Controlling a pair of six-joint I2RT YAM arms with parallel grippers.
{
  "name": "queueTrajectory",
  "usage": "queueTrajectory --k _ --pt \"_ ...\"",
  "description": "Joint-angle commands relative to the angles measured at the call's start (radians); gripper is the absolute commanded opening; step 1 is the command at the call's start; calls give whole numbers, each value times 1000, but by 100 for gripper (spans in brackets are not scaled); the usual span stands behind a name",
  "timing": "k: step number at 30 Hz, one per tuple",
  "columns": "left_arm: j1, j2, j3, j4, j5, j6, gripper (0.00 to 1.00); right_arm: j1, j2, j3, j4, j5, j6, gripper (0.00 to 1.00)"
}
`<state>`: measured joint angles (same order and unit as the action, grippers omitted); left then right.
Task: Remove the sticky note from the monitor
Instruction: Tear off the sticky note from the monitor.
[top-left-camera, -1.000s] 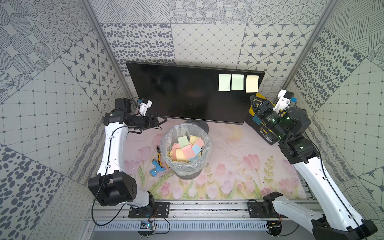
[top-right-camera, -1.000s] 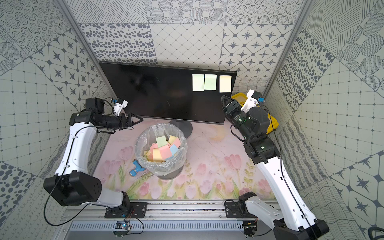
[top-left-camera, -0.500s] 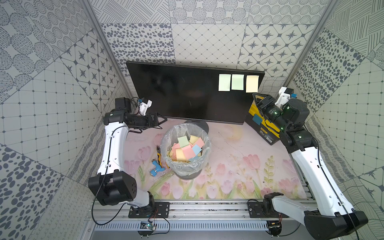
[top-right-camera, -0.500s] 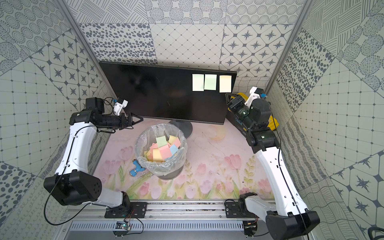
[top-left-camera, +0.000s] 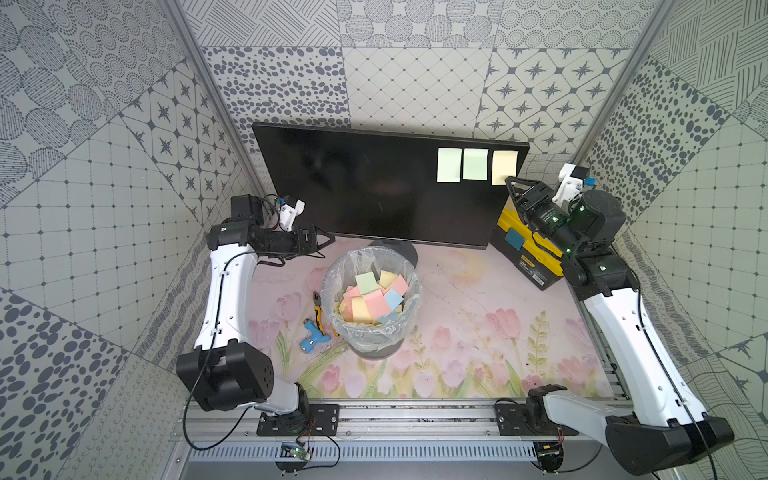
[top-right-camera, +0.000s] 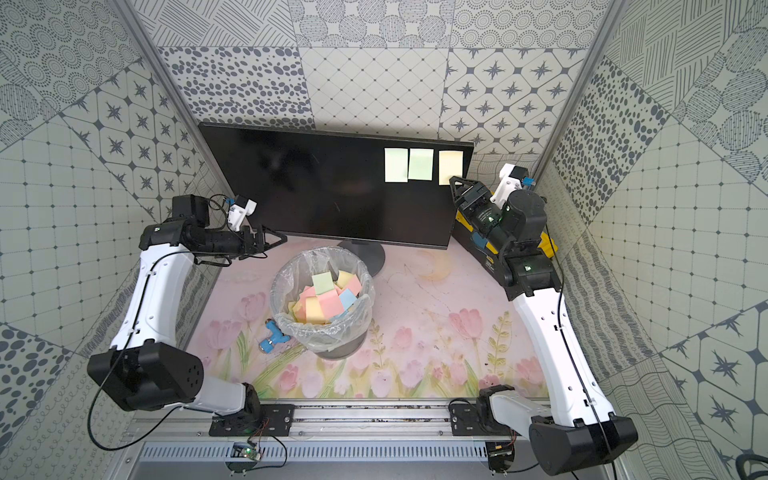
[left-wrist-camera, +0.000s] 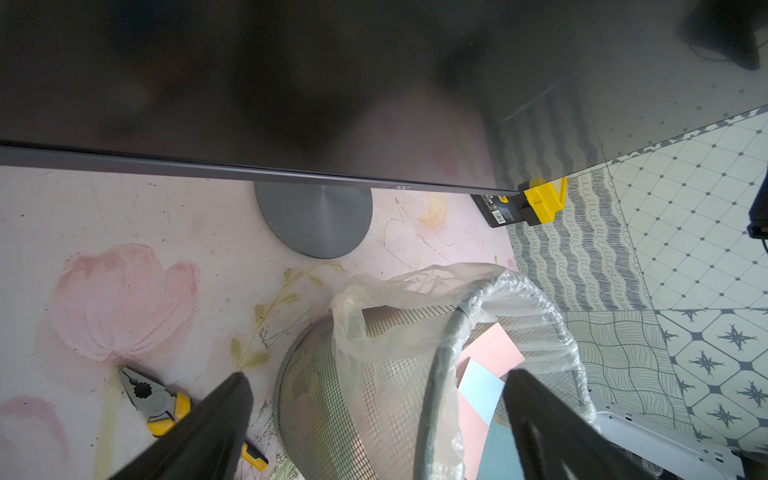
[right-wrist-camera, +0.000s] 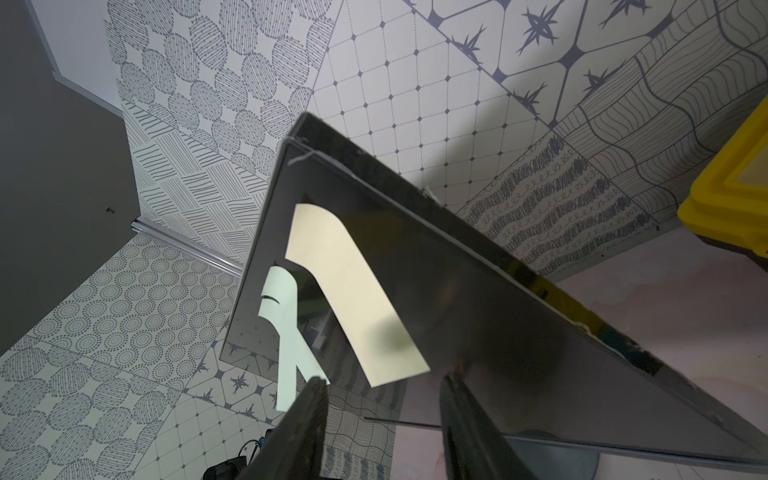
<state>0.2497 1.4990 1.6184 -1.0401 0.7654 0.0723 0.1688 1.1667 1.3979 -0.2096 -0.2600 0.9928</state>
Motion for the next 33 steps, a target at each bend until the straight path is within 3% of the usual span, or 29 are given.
queueTrajectory --k 1,15,33 --pt "-9 4 11 0 42 14 99 -7 12 34 61 -22 7 47" --pt "-9 7 14 0 46 13 99 -14 29 56 81 -38 8 34" --pt "-10 10 17 -2 42 15 99 -14 13 29 116 -38 7 0"
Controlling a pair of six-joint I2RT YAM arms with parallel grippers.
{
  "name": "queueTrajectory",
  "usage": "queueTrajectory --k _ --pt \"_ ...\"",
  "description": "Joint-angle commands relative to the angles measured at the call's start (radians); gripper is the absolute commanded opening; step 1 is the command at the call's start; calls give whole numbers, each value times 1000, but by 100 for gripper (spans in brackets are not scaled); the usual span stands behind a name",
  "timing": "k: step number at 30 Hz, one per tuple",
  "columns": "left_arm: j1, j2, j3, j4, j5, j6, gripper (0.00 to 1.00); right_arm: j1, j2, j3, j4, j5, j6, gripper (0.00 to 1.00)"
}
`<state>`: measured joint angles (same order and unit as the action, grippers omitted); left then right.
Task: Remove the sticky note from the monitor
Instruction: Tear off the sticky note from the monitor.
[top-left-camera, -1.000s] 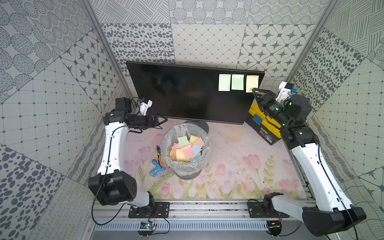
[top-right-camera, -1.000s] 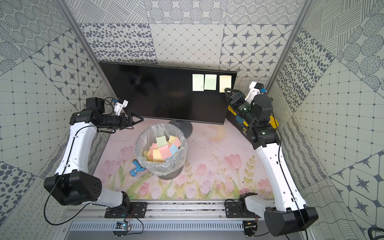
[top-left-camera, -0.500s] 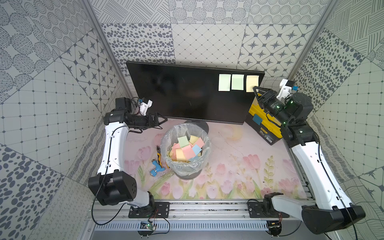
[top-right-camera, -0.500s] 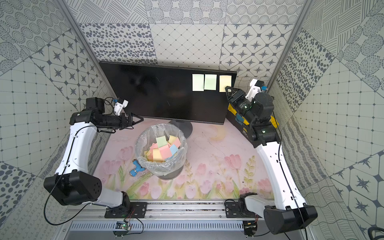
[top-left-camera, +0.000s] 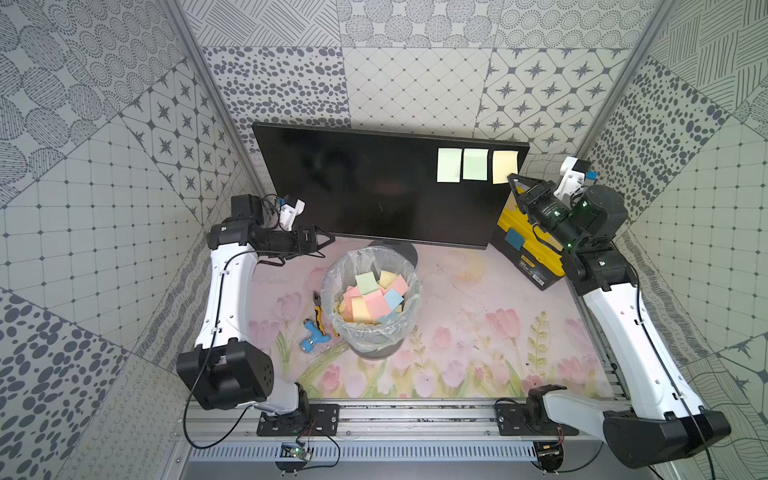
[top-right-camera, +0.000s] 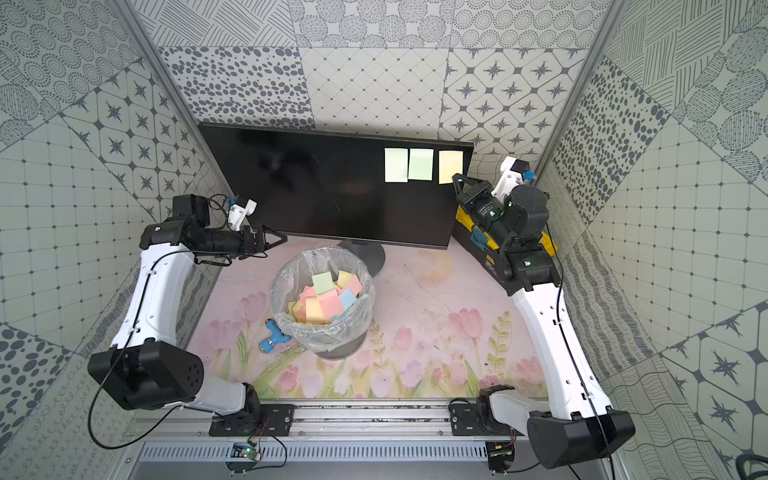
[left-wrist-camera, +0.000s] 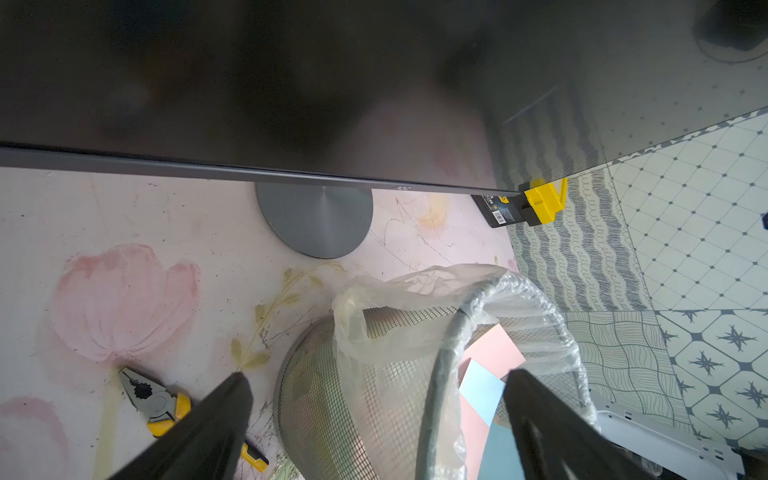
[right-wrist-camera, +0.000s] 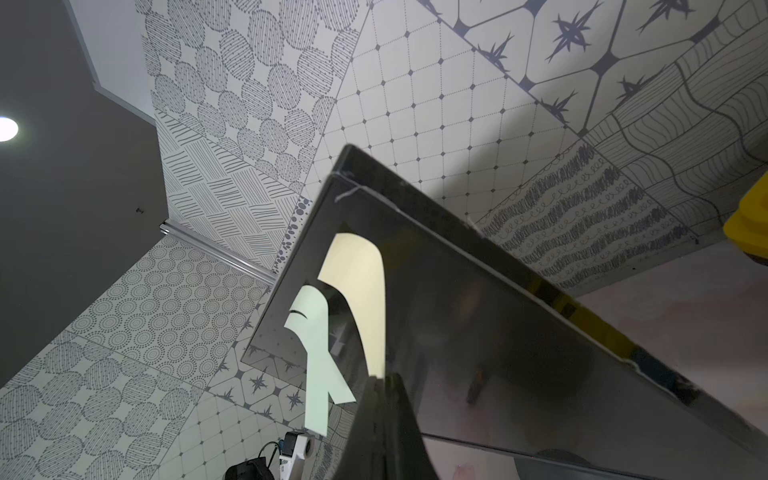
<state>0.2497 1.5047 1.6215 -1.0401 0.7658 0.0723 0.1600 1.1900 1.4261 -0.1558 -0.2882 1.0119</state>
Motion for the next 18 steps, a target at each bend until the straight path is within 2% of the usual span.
queueTrajectory --k 1,18 --pt "-9 5 14 -2 41 15 99 -5 -13 1 66 -11 -13 0" --pt "-10 6 12 -1 43 15 99 -5 -45 22 120 -24 -25 0"
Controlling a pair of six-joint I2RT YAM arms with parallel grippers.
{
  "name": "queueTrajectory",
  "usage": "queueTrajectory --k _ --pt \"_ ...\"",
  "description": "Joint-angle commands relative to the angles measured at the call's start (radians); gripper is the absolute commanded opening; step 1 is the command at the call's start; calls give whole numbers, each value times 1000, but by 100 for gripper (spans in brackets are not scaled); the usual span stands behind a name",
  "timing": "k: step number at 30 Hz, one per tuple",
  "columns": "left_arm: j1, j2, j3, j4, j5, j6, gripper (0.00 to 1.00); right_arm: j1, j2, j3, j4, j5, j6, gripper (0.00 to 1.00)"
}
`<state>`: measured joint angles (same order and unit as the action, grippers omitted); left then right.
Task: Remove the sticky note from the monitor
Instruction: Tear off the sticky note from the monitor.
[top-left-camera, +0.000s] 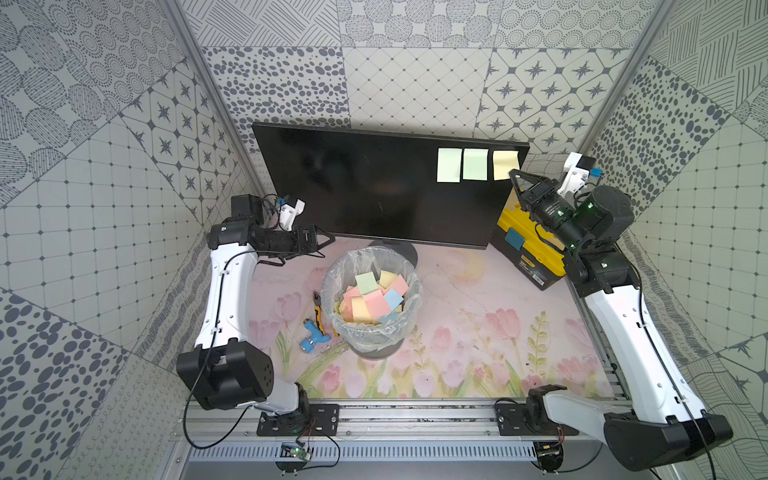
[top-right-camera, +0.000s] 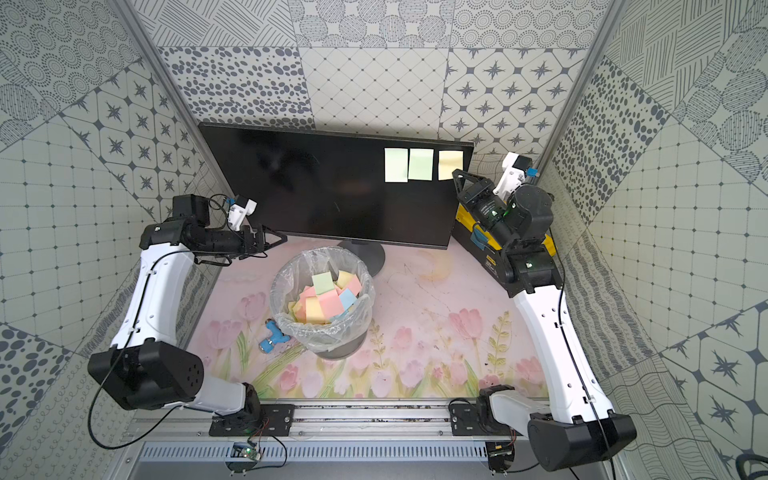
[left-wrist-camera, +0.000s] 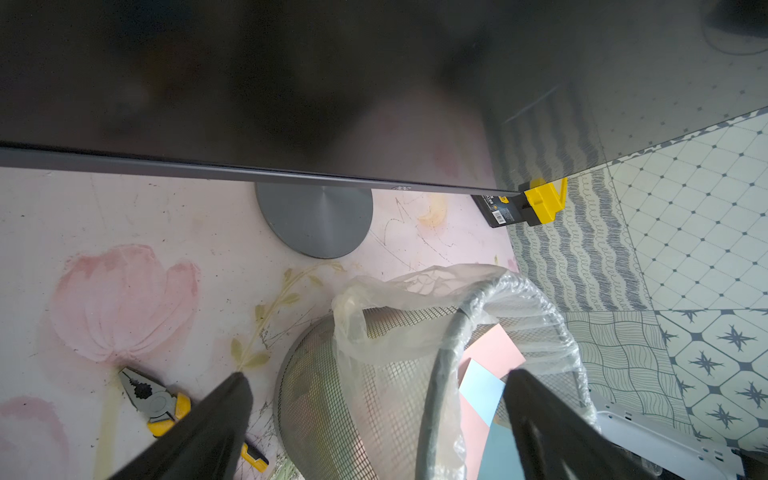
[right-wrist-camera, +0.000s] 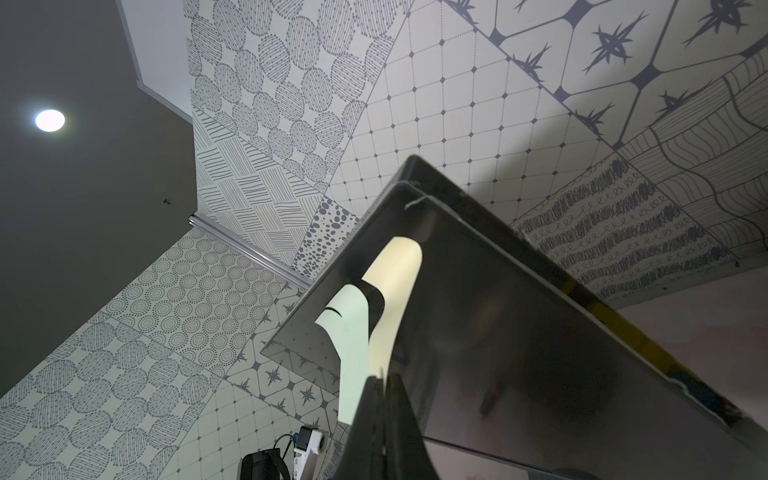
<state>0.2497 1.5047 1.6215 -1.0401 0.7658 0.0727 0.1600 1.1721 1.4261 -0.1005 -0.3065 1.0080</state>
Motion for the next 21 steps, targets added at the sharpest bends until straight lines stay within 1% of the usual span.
queueTrajectory --k 1,16,21 --pt "-9 5 12 -1 43 15 99 -5 -30 27 65 -6 -24 0" --pt "-12 12 15 0 43 15 100 -5 -24 84 66 -12 -48 0" --pt "-13 13 15 0 41 15 99 -5 -14 87 84 -34 -38 0"
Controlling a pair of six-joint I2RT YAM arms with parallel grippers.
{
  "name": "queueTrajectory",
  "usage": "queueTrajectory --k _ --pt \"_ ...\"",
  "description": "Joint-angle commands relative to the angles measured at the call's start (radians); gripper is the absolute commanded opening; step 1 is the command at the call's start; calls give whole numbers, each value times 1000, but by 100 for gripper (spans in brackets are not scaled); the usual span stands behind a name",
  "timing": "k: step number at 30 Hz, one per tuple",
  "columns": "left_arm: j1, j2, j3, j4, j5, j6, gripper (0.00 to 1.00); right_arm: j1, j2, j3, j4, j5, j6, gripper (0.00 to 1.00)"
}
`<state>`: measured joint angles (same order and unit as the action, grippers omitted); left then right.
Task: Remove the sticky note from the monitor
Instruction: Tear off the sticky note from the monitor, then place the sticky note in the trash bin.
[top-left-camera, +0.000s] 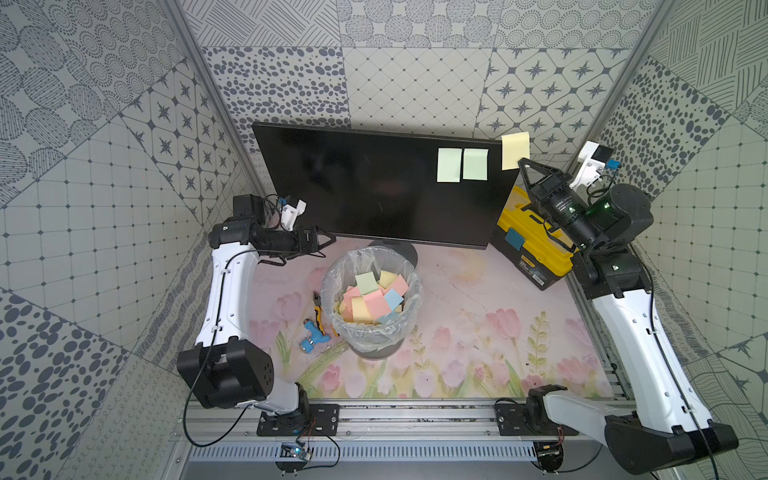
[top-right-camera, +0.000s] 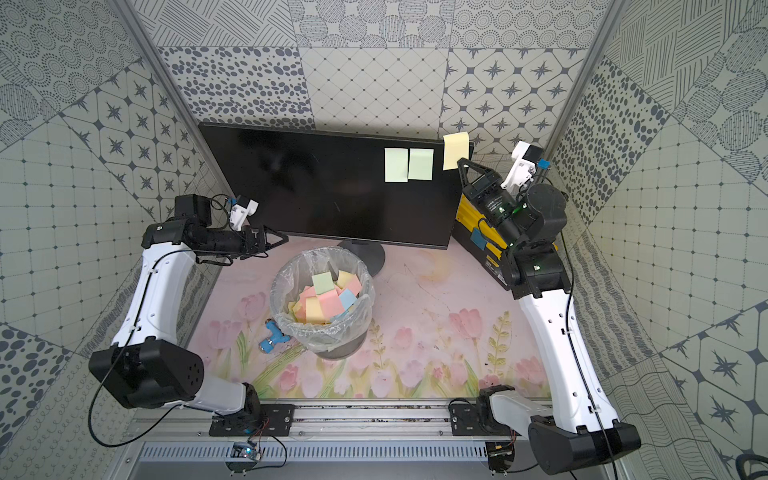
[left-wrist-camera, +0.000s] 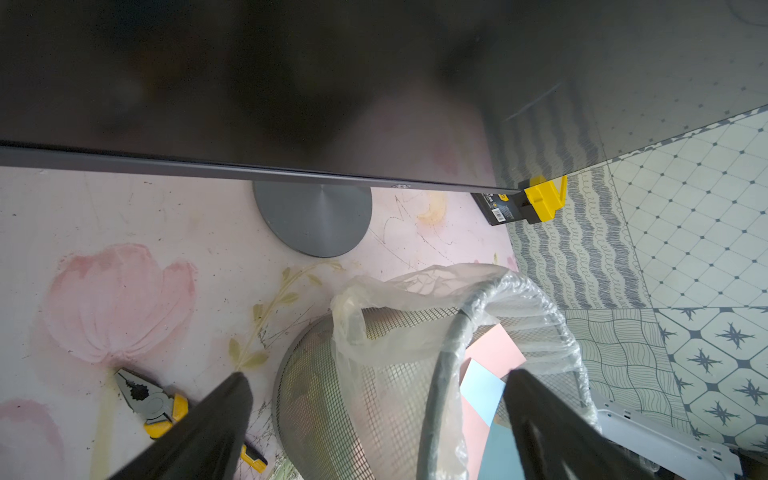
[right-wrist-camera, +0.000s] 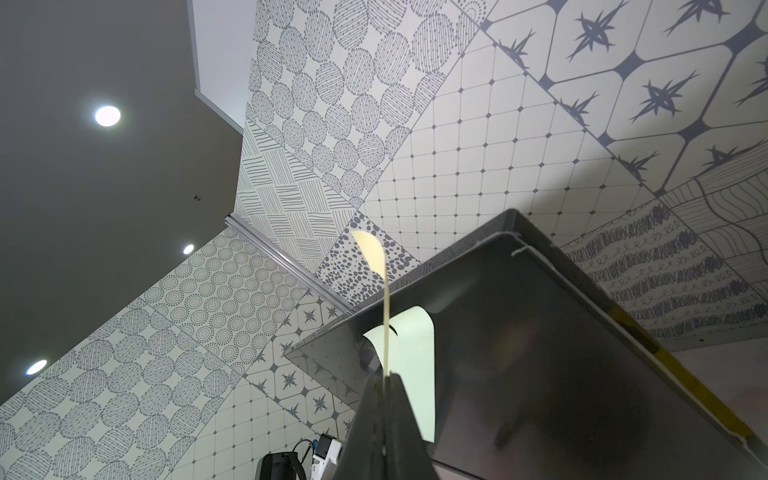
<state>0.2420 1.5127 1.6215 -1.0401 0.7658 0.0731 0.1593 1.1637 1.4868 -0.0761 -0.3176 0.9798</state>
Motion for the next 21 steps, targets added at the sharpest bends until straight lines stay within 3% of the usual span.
queueTrajectory --k 1,14,21 --pt "-6 6 15 0 41 14 100 -3 -4 26 64 -29 -7 0" --pt "-6 4 17 -3 39 17 100 137 77 151 -41 -121 -160 0" --pt "-7 7 21 -2 42 17 99 310 220 340 -301 -192 -366 0"
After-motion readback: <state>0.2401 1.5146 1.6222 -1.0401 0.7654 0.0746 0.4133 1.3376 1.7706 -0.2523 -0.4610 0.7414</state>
